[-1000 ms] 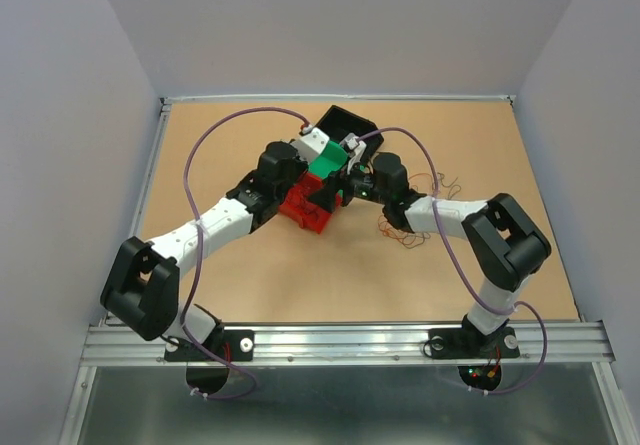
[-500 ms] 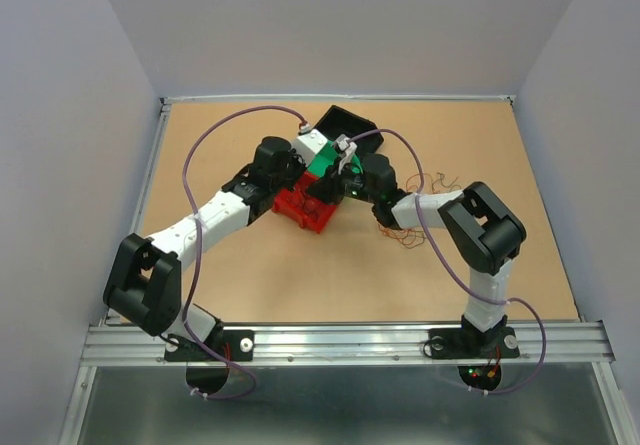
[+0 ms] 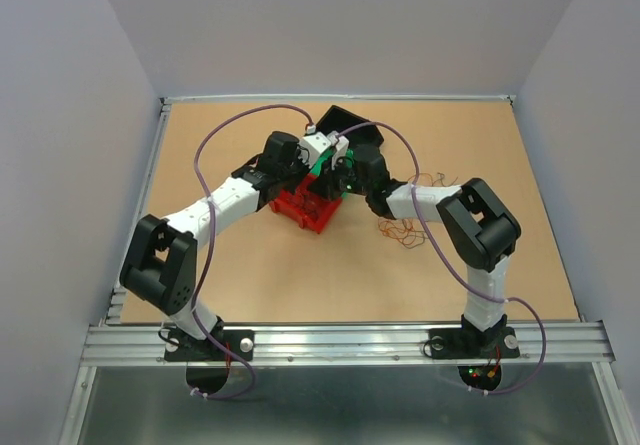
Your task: Untangle the cables
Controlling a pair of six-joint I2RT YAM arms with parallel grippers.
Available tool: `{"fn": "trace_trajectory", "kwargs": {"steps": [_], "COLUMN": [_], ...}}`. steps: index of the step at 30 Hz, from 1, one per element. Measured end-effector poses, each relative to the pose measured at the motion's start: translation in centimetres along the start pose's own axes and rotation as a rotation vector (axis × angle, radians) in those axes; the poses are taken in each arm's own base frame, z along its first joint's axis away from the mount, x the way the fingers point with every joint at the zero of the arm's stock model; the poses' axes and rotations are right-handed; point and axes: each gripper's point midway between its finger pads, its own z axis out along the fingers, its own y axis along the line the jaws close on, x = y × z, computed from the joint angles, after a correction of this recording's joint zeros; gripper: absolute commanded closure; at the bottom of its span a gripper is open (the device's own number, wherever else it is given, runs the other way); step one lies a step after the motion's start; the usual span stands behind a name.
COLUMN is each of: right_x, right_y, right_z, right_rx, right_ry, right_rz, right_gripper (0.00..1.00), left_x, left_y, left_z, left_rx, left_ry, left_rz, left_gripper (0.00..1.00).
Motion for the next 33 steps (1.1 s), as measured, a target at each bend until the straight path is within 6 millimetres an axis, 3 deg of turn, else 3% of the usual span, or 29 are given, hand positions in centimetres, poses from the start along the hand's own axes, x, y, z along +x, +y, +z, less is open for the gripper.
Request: {"fn": "trace_trajectory", "kwargs": {"steps": [4, 5, 7, 12, 17, 23, 25, 28, 33], "right_x": [1.9, 2.5, 3.2, 4.5, 4.8, 5.2, 5.3, 5.7, 5.7], "right_y": [-0.7, -0.9, -1.5, -2.3, -2.4, -2.9, -2.9, -2.8, -2.8], "right_z": [-0.3, -0.4, -0.6, -1.5, -4.1, -5.6, -6.0, -6.5, -6.5], "right_rx": [0.030, 0.043, 0.077, 0.127, 0.196, 0.259, 0.271, 0.284, 0.290], "right_ry": [0.077, 0.099, 0.123, 0.149, 0.134, 0.124, 0.123, 0.127, 0.118], "right_rz": [0.005, 0.008, 0.015, 0.038, 0.069, 0.105, 0.114, 0.124, 0.125], "right_gripper": [0.82, 0.69, 0.53, 0.41, 0.39, 0.40, 0.45, 0.66, 0.73], "left_x": [1.5, 1.9, 2.6, 3.5, 1.8, 1.0, 0.9, 0.9, 0.7], "left_y": [-0.3, -0.3, -0.4, -1.0, -2.0, -3.3, -3.5, -3.9, -4.1], "left_z": [0.4, 0.5, 1.0, 2.1, 3.1, 4.3, 4.4, 4.6, 4.5], "left_rx": [0.016, 0.020, 0.029, 0.058, 0.109, 0.156, 0.162, 0.173, 0.180], "left_ry": [0.051, 0.066, 0.084, 0.111, 0.067, 0.039, 0.034, 0.030, 0.024], "left_rz": [0.000, 0.000, -0.001, 0.006, 0.031, 0.058, 0.069, 0.085, 0.089], "left_gripper": [1.00, 1.00, 1.00, 1.00, 1.00, 1.00, 1.00, 1.00, 1.00]}}
